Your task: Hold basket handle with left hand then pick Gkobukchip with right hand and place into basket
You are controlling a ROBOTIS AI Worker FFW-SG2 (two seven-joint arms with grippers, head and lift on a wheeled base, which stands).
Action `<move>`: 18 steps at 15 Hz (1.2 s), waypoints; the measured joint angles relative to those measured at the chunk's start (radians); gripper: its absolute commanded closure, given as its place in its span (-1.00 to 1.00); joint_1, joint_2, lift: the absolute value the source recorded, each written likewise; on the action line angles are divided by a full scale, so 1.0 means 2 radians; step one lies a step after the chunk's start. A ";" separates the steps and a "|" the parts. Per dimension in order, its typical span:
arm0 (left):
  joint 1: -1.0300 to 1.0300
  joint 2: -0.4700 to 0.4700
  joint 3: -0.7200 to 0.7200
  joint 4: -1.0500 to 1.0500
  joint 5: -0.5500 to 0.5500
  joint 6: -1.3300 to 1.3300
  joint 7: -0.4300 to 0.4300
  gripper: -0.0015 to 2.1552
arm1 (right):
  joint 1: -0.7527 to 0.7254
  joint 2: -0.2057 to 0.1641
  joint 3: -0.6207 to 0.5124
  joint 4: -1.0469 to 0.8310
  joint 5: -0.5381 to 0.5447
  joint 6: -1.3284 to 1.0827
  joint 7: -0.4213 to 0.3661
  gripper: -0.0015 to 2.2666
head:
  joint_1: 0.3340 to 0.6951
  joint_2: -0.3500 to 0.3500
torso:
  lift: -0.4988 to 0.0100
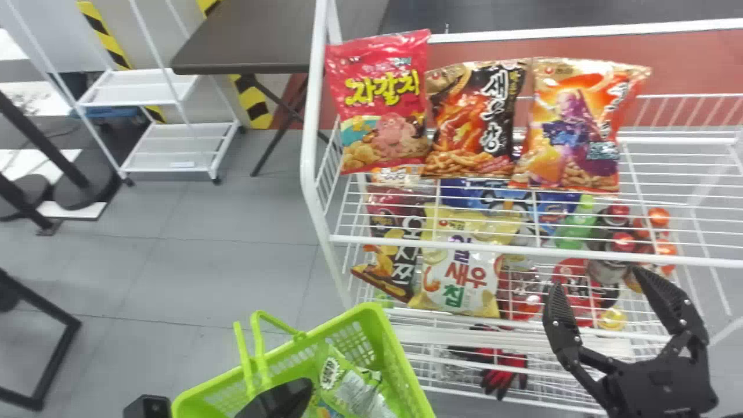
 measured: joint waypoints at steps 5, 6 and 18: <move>0.001 -0.001 0.000 0.005 -0.001 0.003 0.000 0.99 | 0.006 0.000 -0.012 0.011 -0.013 0.004 0.000 -0.93 | 1.00 0.22 | 0.96; 0.003 -0.001 0.000 0.005 -0.001 0.004 0.000 0.99 | 0.007 0.000 -0.014 0.012 -0.015 0.007 0.000 -0.93 | 1.00 0.20 | 0.96; 0.012 0.000 0.000 0.000 -0.001 0.008 -0.002 0.99 | 0.025 0.004 -0.025 -0.009 -0.018 0.040 -0.002 -0.93 | 1.00 0.14 | 0.96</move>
